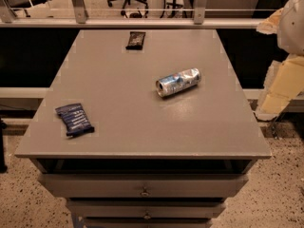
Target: Place redbull can upright
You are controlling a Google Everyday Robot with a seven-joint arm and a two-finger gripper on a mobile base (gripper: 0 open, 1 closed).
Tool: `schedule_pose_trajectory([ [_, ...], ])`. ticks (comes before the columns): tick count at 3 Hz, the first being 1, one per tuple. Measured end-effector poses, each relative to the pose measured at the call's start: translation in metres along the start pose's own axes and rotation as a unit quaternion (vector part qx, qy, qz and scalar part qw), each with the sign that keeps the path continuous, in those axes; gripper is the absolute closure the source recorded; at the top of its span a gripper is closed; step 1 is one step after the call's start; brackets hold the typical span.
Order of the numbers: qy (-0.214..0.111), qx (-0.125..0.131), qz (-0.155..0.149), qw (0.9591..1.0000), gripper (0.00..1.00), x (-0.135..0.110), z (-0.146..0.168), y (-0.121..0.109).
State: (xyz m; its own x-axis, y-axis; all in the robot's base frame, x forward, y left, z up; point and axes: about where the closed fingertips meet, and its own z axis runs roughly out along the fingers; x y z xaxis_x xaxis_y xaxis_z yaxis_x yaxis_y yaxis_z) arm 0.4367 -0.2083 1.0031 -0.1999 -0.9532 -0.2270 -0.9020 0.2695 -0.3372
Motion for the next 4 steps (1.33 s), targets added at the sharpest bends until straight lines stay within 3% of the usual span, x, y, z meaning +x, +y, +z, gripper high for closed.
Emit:
schedule_pose_trajectory([
  [2, -0.016, -0.006, -0.006, 0.9998, 0.0, -0.004, 0.013, 0.0],
  [4, -0.089, -0.019, -0.053, 0.9944, 0.0, -0.039, 0.099, -0.02],
])
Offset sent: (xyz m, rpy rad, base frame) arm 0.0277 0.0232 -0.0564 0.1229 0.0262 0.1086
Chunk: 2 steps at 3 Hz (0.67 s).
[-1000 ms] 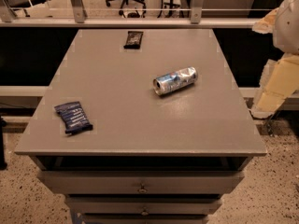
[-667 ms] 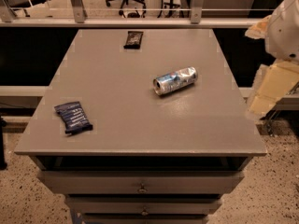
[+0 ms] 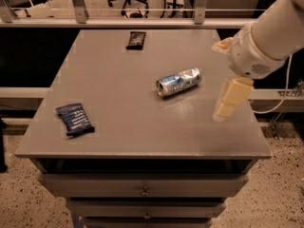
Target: Place redbull can upright
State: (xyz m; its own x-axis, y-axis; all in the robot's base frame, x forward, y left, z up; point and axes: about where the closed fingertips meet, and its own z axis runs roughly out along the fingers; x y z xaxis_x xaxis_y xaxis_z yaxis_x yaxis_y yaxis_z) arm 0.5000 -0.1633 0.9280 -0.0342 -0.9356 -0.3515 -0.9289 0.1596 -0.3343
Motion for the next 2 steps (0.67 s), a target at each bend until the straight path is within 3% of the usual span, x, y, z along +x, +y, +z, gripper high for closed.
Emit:
schedule_pose_trajectory([
  [1, -0.036, 0.0, -0.034, 0.9988, 0.0, -0.012, 0.059, -0.031],
  [2, -0.041, -0.013, -0.047, 0.998, 0.0, -0.014, 0.096, -0.05],
])
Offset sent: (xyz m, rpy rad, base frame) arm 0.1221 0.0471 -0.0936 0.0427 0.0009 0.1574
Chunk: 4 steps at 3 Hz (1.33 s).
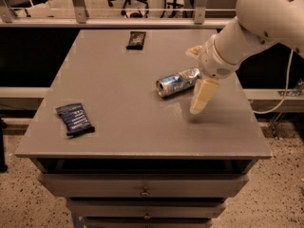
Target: Place redbull can upright
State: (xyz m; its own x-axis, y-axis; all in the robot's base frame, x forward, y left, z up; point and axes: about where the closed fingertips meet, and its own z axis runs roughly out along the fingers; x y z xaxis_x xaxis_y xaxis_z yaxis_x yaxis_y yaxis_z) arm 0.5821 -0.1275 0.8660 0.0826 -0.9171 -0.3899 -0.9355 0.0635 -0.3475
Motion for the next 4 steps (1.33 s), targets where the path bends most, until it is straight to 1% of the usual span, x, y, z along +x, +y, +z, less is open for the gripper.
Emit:
schedule_pose_trajectory([
  [1, -0.001, -0.027, -0.008, 0.9996, 0.0, 0.002, 0.028, -0.013],
  [2, 0.003, -0.083, -0.016, 0.9964, 0.0, -0.007, 0.05, -0.022],
  [3, 0.004, -0.125, -0.026, 0.9918, 0.0, -0.021, 0.056, -0.022],
  [4, 0.007, -0.156, -0.043, 0.9868, 0.0, -0.035, 0.058, -0.019],
])
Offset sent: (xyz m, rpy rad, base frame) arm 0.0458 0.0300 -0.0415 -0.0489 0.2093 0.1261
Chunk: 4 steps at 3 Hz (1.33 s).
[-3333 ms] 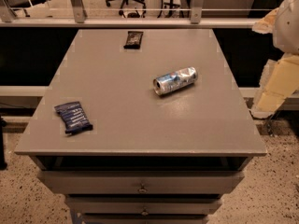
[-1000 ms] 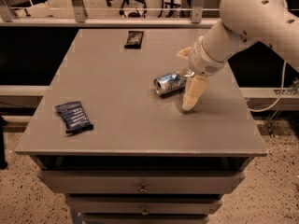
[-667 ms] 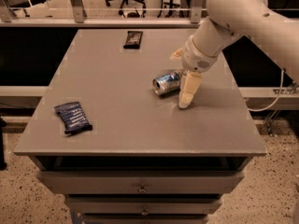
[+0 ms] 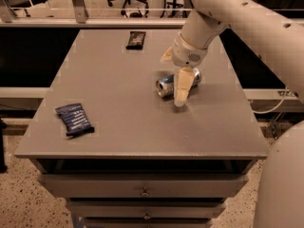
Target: Place redbull can upright
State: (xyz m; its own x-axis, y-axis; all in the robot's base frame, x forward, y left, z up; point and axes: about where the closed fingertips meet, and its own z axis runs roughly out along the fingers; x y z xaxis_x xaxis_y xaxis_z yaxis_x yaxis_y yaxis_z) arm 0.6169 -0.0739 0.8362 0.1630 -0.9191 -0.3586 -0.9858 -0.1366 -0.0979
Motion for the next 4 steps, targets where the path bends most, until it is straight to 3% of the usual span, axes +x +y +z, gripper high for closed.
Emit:
schedule_pose_trajectory([
  [1, 0.021, -0.017, -0.023, 0.9994, 0.23, -0.0098, 0.0077, 0.0067],
  [4, 0.032, -0.024, -0.03, 0.9987, 0.93, -0.0134, 0.0067, 0.01],
])
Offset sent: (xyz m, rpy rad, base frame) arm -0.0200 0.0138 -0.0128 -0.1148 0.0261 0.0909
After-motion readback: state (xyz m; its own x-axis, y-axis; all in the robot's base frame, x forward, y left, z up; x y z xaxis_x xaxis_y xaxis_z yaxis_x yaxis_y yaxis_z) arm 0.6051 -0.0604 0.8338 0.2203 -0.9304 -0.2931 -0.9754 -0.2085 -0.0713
